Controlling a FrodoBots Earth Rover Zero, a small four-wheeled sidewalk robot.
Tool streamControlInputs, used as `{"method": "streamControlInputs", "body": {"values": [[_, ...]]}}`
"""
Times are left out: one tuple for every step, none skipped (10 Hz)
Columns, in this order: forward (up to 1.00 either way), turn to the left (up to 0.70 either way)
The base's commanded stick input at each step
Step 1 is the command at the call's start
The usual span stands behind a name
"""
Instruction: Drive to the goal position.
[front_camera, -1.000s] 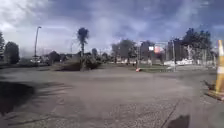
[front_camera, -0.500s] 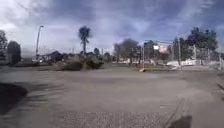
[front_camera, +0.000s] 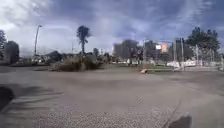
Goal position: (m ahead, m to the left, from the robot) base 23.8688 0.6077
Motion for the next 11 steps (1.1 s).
{"method": "streamControlInputs", "body": {"values": [[0.70,-0.09],[0.70,-0.09],[0.70,-0.09],[0.70,-0.09],[0.70,-0.09],[0.70,-0.08],[0.70,-0.04],[0.70,-0.03],[0.70,0.00],[0.70,0.00],[0.70,0.00]]}}
